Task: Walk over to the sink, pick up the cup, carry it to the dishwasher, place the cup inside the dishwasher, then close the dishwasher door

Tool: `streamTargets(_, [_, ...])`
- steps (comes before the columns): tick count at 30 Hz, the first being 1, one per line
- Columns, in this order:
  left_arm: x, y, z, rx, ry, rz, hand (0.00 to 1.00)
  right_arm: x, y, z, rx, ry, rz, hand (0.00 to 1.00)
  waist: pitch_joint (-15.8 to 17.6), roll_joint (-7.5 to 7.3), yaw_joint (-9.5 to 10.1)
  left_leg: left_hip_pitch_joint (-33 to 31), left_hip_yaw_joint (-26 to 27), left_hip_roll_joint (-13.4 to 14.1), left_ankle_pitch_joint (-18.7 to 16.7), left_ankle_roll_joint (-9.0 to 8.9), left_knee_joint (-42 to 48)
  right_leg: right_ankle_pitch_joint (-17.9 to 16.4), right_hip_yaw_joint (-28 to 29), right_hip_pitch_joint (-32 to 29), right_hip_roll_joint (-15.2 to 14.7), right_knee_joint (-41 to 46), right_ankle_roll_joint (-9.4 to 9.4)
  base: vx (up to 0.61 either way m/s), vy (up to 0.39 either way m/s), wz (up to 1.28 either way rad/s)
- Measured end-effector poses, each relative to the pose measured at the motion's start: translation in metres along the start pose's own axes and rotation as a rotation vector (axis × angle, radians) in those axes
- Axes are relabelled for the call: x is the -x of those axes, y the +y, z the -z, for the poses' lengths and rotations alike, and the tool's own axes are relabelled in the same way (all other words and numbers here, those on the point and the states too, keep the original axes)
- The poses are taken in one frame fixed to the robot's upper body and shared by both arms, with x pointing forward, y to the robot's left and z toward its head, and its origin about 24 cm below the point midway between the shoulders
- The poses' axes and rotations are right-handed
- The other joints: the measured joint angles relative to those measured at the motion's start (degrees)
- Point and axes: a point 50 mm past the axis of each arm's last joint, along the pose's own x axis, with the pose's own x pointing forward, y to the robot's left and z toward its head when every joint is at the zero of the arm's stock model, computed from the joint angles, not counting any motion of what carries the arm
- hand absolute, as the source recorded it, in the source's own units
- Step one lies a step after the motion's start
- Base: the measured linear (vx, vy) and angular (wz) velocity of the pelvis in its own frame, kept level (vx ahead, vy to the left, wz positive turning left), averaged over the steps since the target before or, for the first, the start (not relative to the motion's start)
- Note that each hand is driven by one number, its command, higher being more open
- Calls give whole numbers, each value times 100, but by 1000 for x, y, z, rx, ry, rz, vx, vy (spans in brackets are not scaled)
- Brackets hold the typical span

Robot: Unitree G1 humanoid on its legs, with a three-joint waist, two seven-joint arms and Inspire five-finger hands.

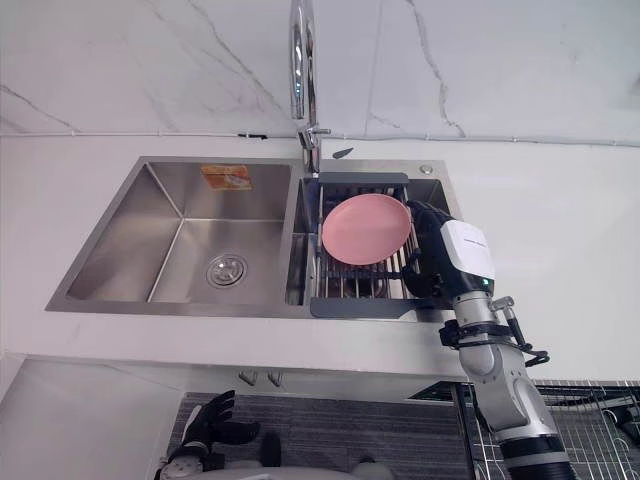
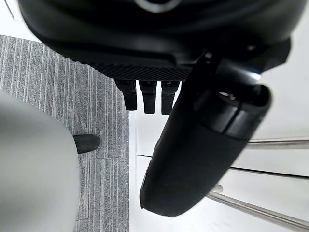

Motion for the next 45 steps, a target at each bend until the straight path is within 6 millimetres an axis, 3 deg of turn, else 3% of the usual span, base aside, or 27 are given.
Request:
streamTargets(17, [-1, 1, -6, -13, -41, 19, 90, -26, 4, 4, 286, -123, -182, 90, 155, -60, 13, -40, -69, -8, 14, 4, -1, 1, -76, 2, -3, 0, 0, -7, -3, 1])
streamTargets(32, [-2, 2, -13, -12, -64, 16, 90, -48, -6, 6, 364, -100, -123, 90, 329, -69, 38, -215, -196, -18, 62, 6, 0, 9, -193, -76, -4, 0, 2, -17, -9, 5])
streamTargets(33, [-2, 2, -13, -13, -65, 17, 90, -50, -5, 5, 358, -96, -115, 30, 336, -68, 41, -226, -195, -18, 63, 5, -1, 10, -193, -90, -4, 1, 2, -32, -12, 0])
streamTargets(40, [-4, 3, -20, -10, -87, 20, 90, -67, -17, -5, 337, -96, -10, 30, 515, -67, 65, -366, -235, -23, 132, 15, -2, 57, -241, -205, -4, 2, 10, -46, -6, 3])
streamTargets(45, [-5, 4, -25, -6, -99, 17, 90, -67, -13, -5, 318, -92, -10, 30, 619, -100, 114, -415, -339, -34, 175, 16, -4, 58, -325, -198, -7, 2, 10, -34, -7, 11])
